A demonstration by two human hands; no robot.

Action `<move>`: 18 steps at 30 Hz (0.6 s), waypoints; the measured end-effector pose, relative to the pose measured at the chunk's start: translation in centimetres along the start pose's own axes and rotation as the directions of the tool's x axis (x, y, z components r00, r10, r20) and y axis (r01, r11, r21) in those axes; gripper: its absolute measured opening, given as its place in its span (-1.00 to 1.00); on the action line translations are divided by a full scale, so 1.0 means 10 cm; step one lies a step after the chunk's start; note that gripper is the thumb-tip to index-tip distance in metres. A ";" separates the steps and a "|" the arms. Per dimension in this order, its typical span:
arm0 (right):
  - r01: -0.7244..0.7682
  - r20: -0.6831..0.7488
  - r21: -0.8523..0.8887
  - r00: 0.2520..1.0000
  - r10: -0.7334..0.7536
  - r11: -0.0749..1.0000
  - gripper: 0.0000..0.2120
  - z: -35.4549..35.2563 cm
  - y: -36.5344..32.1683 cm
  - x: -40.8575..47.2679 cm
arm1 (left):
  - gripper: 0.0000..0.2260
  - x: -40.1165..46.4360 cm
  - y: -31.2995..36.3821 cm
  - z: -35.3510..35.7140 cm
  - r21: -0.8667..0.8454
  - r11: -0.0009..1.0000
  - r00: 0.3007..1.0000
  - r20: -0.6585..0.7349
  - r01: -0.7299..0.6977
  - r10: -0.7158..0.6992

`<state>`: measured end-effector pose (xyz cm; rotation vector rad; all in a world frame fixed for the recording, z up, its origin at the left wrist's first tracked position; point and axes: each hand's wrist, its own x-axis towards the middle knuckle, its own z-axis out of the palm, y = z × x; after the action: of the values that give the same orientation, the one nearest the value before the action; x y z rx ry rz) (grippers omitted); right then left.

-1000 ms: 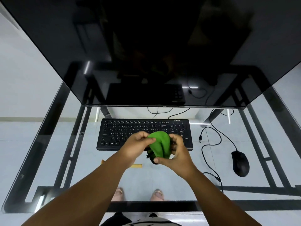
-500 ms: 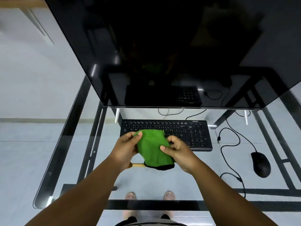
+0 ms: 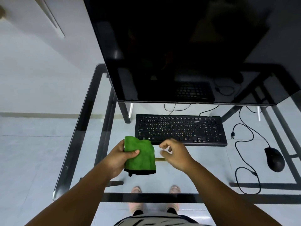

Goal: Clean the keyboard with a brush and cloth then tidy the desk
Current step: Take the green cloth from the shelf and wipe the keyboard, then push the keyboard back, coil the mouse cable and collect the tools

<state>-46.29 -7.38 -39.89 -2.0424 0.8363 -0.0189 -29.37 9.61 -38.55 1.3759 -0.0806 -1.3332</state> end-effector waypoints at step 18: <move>-0.072 -0.017 -0.450 0.997 0.072 0.890 -0.89 -0.02 0.30 -0.36 | -0.58 0.04 -0.15 0.03 0.043 0.996 0.996 0.042 0.078 -0.080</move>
<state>-50.78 -6.54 -40.96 -2.4401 0.9853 0.2394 -30.38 9.65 -39.77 1.3968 -0.0838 -1.4350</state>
